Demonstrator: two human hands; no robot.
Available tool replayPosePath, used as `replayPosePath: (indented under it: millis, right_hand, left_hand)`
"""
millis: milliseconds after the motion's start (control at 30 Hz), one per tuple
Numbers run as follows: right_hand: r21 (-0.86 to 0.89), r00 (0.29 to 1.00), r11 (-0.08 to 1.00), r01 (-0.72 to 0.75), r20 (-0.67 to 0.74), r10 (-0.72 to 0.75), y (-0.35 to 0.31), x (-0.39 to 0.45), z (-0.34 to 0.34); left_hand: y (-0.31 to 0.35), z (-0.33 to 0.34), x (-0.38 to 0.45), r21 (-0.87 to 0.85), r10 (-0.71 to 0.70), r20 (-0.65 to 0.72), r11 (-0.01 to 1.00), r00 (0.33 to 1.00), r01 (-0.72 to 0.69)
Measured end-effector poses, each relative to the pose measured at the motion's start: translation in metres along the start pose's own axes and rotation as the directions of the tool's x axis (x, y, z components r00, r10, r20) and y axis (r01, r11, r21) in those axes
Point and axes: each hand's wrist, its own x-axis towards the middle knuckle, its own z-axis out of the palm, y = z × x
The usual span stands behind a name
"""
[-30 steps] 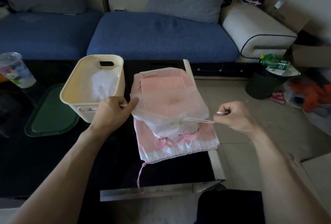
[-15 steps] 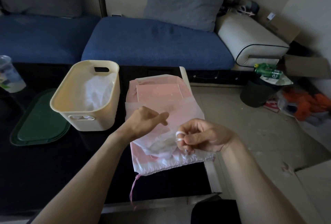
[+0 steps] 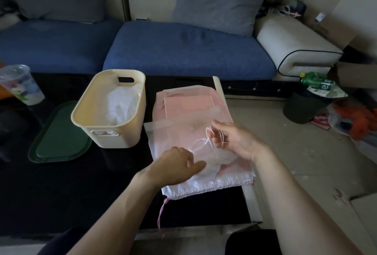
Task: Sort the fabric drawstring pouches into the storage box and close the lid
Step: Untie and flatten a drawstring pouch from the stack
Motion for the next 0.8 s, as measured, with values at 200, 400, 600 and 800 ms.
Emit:
replayPosePath:
  millis: [200,400,600,800]
  right_hand:
    - [-0.748,0.922,0.650,0.131,-0.148,-0.357,0.007,0.008,0.003]
    - [-0.763,0.810,0.549,0.341,-0.058,-0.584,-0.005,0.005,0.016]
    - [-0.871,0.872,0.485,0.079,-0.176,-0.457,-0.012,0.006,0.006]
    - [-0.897,0.941,0.438,0.065,-0.092,-0.326,0.002,-0.009,0.013]
  left_hand:
    - [0.006,0.004,-0.004,-0.088,0.072,0.040,0.994,0.997,-0.068]
    - [-0.001,0.004,-0.002,-0.163,0.034,0.043,0.986,0.999,-0.027]
    - [0.004,0.009,0.001,-0.053,-0.083,0.115,0.995,0.990,0.089]
    - [0.010,0.015,0.004,-0.183,-0.188,0.037,0.964,0.981,0.192]
